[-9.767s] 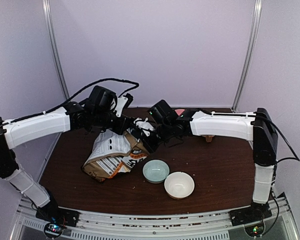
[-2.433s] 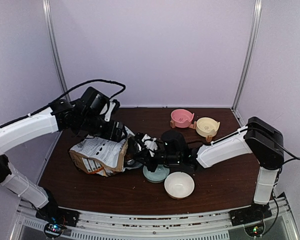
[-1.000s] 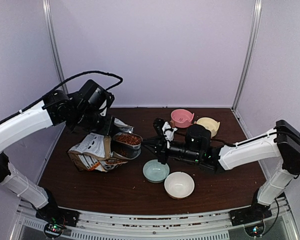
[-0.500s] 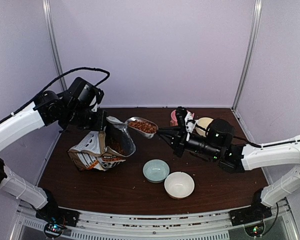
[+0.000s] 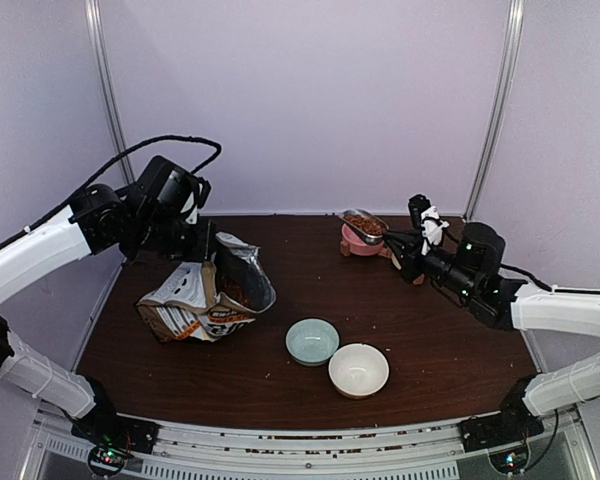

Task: Serve the pet food

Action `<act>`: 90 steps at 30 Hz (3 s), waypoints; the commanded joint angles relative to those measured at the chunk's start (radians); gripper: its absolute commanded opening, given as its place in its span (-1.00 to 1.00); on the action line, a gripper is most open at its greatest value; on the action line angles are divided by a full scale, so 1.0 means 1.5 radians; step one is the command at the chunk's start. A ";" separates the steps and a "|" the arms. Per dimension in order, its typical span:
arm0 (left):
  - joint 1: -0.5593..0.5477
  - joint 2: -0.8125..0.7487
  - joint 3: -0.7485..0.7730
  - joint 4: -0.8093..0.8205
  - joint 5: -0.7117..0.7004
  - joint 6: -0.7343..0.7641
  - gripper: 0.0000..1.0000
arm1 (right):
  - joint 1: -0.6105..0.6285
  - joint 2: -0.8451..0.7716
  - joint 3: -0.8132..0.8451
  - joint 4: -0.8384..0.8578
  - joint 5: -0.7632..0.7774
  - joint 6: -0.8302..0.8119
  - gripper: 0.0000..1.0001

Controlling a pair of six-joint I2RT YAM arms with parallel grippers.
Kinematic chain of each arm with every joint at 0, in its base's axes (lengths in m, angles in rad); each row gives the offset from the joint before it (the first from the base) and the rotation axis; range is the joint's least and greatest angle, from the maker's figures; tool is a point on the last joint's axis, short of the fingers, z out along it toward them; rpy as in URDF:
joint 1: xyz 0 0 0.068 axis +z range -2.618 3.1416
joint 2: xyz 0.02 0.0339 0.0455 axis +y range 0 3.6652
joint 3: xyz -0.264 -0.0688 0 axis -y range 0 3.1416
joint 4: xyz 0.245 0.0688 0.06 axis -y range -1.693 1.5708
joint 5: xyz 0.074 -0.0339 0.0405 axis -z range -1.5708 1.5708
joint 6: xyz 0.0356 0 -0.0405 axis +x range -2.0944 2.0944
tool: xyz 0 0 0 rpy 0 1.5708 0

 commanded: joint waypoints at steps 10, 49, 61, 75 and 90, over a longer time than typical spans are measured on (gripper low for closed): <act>0.005 -0.023 -0.004 0.097 -0.008 0.009 -1.00 | -0.221 -0.010 -0.044 -0.035 0.009 0.016 -1.00; 0.005 -0.051 -0.011 0.089 -0.003 0.024 -1.00 | -0.310 0.183 0.272 -0.523 0.062 -0.005 -1.00; 0.006 -0.057 -0.016 0.089 0.007 0.029 -1.00 | -0.310 0.238 0.430 -0.752 0.108 -0.007 -1.00; 0.005 -0.055 -0.005 0.092 0.055 0.069 -1.00 | -0.305 0.216 0.497 -0.767 0.062 -0.054 -1.00; -0.037 0.021 0.061 0.125 0.152 0.119 -1.00 | -0.035 -0.094 0.244 -0.527 -0.308 -0.031 -1.00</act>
